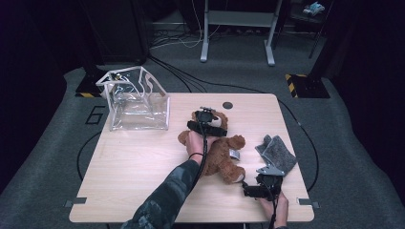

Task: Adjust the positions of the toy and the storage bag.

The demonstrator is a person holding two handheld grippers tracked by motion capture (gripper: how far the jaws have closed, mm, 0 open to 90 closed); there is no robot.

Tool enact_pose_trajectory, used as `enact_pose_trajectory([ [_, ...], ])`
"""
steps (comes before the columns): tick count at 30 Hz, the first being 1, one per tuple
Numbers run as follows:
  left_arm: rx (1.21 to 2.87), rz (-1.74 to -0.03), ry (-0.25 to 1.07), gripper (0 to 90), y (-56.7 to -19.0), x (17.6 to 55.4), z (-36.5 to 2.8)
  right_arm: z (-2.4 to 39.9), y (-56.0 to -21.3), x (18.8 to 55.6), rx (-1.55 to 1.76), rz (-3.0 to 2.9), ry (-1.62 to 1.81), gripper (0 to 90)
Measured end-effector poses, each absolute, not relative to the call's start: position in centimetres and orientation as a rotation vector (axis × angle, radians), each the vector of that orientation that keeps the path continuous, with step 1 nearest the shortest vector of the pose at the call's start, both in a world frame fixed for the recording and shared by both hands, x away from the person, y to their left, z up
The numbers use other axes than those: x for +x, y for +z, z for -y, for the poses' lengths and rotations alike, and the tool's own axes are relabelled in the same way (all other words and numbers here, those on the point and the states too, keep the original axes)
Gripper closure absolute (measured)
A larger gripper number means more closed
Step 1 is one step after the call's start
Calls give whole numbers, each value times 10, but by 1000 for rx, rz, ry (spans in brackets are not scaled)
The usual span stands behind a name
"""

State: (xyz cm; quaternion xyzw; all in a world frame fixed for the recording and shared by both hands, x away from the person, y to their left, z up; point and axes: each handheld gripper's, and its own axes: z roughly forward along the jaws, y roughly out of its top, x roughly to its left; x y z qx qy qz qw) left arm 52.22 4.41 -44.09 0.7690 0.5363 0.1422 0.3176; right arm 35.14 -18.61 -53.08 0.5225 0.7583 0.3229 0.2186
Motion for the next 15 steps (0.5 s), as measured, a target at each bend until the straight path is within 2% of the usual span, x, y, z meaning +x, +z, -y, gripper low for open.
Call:
enact_pose_trajectory([
  [11, 2079, -1424, 502, 4, -465, 524, -33, 185, -531, 352, 1434, -2108, 892, 0],
  [15, 2087, -1455, 466, 7, -474, 528, -40, 186, -531, 352, 1430, -2113, 888, 0],
])
